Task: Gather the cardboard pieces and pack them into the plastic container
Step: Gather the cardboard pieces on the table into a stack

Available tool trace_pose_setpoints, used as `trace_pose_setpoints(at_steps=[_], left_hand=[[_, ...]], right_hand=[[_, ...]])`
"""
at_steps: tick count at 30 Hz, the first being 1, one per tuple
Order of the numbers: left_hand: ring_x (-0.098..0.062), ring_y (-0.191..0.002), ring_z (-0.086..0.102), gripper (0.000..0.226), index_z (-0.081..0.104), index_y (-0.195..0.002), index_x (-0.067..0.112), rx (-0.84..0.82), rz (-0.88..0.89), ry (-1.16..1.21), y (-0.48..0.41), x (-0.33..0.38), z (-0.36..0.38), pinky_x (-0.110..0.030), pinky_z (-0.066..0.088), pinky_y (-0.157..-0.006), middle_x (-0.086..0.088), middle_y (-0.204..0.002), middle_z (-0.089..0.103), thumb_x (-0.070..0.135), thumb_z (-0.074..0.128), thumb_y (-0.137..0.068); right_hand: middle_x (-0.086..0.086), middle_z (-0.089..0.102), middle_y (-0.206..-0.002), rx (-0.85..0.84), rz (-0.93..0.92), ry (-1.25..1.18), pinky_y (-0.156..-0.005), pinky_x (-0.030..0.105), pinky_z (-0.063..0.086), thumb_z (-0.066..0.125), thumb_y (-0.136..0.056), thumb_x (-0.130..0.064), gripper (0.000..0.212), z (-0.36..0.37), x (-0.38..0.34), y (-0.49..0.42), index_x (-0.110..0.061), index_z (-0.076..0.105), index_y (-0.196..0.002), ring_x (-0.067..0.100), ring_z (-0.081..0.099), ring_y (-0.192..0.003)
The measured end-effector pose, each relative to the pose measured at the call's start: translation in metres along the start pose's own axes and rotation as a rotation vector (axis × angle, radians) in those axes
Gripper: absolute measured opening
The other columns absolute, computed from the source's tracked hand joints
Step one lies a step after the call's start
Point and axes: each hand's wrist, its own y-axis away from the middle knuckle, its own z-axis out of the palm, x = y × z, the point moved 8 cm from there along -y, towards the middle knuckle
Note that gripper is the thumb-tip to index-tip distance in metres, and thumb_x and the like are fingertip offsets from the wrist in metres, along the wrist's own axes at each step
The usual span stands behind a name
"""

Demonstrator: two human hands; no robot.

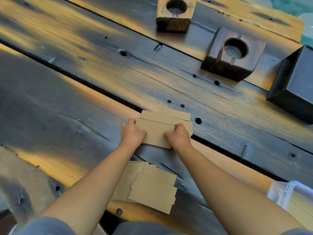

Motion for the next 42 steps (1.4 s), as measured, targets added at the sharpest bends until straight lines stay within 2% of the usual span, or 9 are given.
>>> trace_pose_setpoints(at_steps=[7, 11, 15, 21, 25, 35, 38, 40, 42], left_hand=[[-0.030, -0.108, 0.057, 0.046, 0.056, -0.118, 0.013, -0.017, -0.090, 0.071, 0.005, -0.008, -0.005, -0.044, 0.050, -0.097, -0.012, -0.127, 0.051, 0.024, 0.075, -0.078], [-0.029, -0.109, 0.059, 0.051, 0.056, -0.122, 0.014, -0.030, -0.046, 0.117, 0.006, 0.012, -0.001, -0.045, 0.050, -0.098, -0.011, -0.129, 0.053, 0.025, 0.077, -0.077], [-0.028, -0.107, 0.062, 0.050, 0.052, -0.121, 0.015, -0.072, -0.002, 0.144, 0.005, 0.037, 0.016, -0.044, 0.051, -0.097, -0.012, -0.127, 0.056, 0.023, 0.076, -0.077], [-0.021, -0.093, 0.056, 0.046, 0.053, -0.118, 0.015, -0.047, 0.026, 0.058, 0.002, 0.052, 0.040, -0.028, 0.043, -0.081, -0.011, -0.126, 0.052, 0.024, 0.074, -0.078], [-0.019, -0.088, 0.052, 0.045, 0.054, -0.119, 0.013, -0.072, -0.009, 0.033, 0.001, 0.047, 0.053, -0.027, 0.041, -0.077, -0.011, -0.126, 0.052, 0.022, 0.073, -0.079], [-0.022, -0.101, 0.052, 0.058, 0.048, -0.132, 0.011, -0.074, 0.013, 0.030, 0.001, 0.048, 0.047, -0.027, 0.038, -0.082, -0.006, -0.123, 0.052, 0.025, 0.072, -0.081], [-0.023, -0.099, 0.056, 0.048, 0.051, -0.119, 0.008, -0.155, -0.089, 0.133, 0.002, 0.050, 0.050, -0.033, 0.049, -0.084, 0.000, -0.104, 0.056, 0.021, 0.076, -0.079], [-0.027, -0.100, 0.063, 0.034, 0.057, -0.107, 0.004, -0.232, -0.167, 0.256, 0.005, 0.049, 0.053, -0.039, 0.054, -0.090, -0.008, -0.105, 0.066, 0.012, 0.076, -0.080], [-0.029, -0.095, 0.068, 0.014, 0.063, -0.092, 0.008, -0.282, -0.186, 0.350, 0.011, 0.047, 0.051, -0.039, 0.057, -0.085, -0.017, -0.110, 0.071, 0.003, 0.072, -0.083]], right_hand=[[0.003, 0.064, -0.101, -0.020, 0.031, -0.133, -0.084, 0.039, 0.053, 0.067, -0.082, -0.018, 0.030, -0.001, 0.009, 0.002, -0.014, 0.053, -0.108, 0.024, 0.061, -0.094], [-0.010, 0.058, -0.083, 0.035, 0.007, -0.203, -0.070, 0.031, 0.046, 0.067, -0.081, -0.015, 0.024, -0.020, 0.013, -0.003, -0.024, 0.049, -0.095, 0.019, 0.061, -0.086], [-0.013, 0.056, -0.078, 0.109, -0.002, -0.200, -0.056, 0.025, 0.038, 0.067, -0.080, -0.017, 0.023, -0.049, 0.015, -0.012, -0.027, 0.047, -0.085, 0.012, 0.057, -0.074], [0.001, 0.065, -0.097, 0.143, -0.052, -0.092, -0.057, 0.027, 0.038, 0.066, -0.081, -0.017, 0.023, -0.072, 0.018, -0.030, -0.021, 0.052, -0.099, 0.020, 0.061, -0.085], [0.003, 0.067, -0.104, 0.104, -0.045, -0.030, -0.062, 0.027, 0.040, 0.067, -0.082, -0.017, 0.025, -0.067, 0.026, -0.041, -0.020, 0.054, -0.104, 0.022, 0.062, -0.092], [0.000, 0.062, -0.093, 0.119, -0.040, 0.017, -0.066, 0.031, 0.044, 0.068, -0.077, -0.029, 0.030, -0.073, 0.033, -0.049, -0.017, 0.053, -0.100, 0.022, 0.059, -0.085], [-0.001, 0.063, -0.086, 0.059, 0.066, -0.122, -0.072, 0.035, 0.051, 0.071, -0.077, -0.026, 0.025, -0.063, 0.036, -0.051, -0.015, 0.055, -0.094, 0.022, 0.062, -0.083], [0.005, 0.066, -0.087, 0.041, 0.109, -0.208, -0.073, 0.037, 0.052, 0.072, -0.078, -0.019, 0.020, -0.061, 0.038, -0.050, -0.012, 0.056, -0.088, 0.025, 0.063, -0.083], [0.007, 0.062, -0.083, 0.020, 0.112, -0.254, -0.065, 0.032, 0.048, 0.073, -0.079, -0.015, 0.021, -0.060, 0.039, -0.045, -0.013, 0.052, -0.077, 0.024, 0.060, -0.075]])
